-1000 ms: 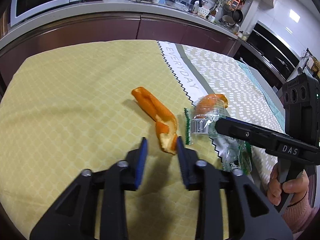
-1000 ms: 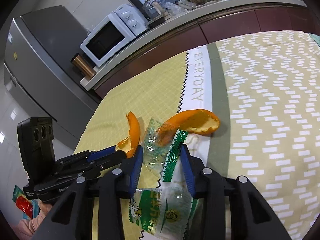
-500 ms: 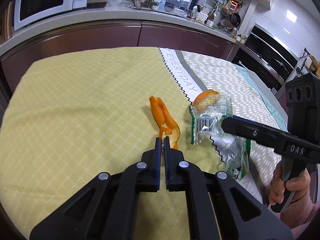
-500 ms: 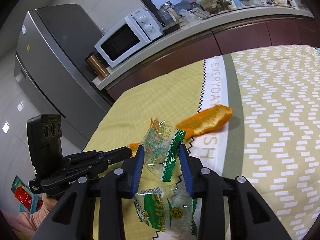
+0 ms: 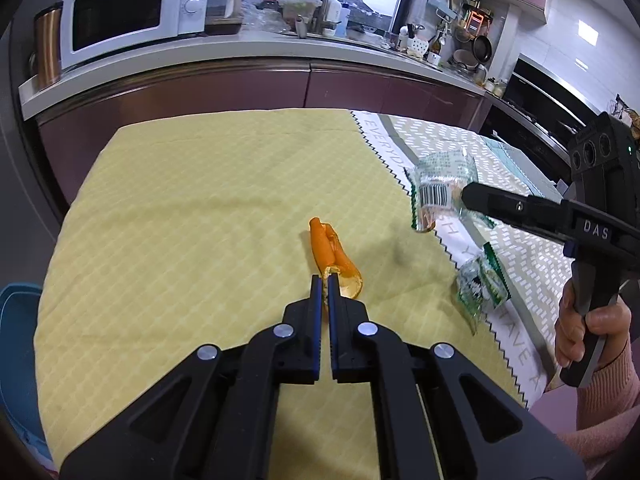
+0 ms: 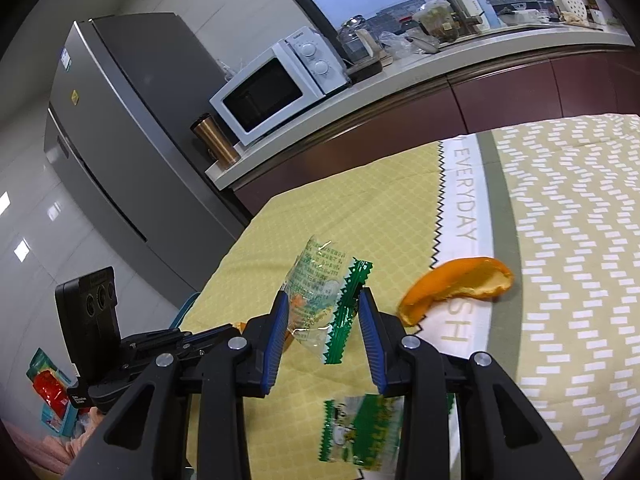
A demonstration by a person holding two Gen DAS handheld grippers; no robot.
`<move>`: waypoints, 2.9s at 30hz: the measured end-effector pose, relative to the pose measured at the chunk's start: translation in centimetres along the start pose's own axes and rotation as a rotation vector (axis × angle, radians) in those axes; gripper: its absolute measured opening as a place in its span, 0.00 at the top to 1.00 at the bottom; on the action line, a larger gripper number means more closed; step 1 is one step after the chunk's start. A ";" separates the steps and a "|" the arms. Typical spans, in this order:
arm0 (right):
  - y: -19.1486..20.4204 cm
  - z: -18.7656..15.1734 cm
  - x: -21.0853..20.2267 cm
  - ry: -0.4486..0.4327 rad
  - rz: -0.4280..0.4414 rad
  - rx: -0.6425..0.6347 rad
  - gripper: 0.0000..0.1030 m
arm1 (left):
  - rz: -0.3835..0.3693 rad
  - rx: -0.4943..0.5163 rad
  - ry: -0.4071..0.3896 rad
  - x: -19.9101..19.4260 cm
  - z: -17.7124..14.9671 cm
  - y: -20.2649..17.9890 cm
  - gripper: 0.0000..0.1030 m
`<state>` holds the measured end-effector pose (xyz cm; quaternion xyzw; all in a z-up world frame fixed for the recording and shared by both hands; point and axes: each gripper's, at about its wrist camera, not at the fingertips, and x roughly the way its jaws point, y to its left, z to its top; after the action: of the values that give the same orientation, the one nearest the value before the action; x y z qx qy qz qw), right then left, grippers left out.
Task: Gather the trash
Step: 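Close the left tool on the orange peel while the right tool lifts the bag, then carry the orange peel and plastic bag toward the teal bin with both tools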
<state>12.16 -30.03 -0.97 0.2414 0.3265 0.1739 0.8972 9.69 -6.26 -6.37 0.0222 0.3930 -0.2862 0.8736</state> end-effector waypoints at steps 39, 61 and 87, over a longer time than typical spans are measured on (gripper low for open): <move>6.5 -0.5 5.2 0.092 0.113 -0.100 0.67 | 0.104 -0.040 -0.063 -5.7 -1.5 4.4 0.96; 11.2 -1.4 7.9 0.142 0.181 -0.168 0.67 | 0.193 -0.140 -0.121 -11.4 -3.8 10.1 0.96; 16.4 -2.4 11.6 0.203 0.264 -0.243 0.67 | 0.308 -0.217 -0.183 -16.1 -5.2 14.5 0.96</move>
<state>16.48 -10.31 0.54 0.1533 0.3575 0.3514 0.8516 5.20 15.00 -1.35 -0.0385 0.3324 -0.1062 0.9363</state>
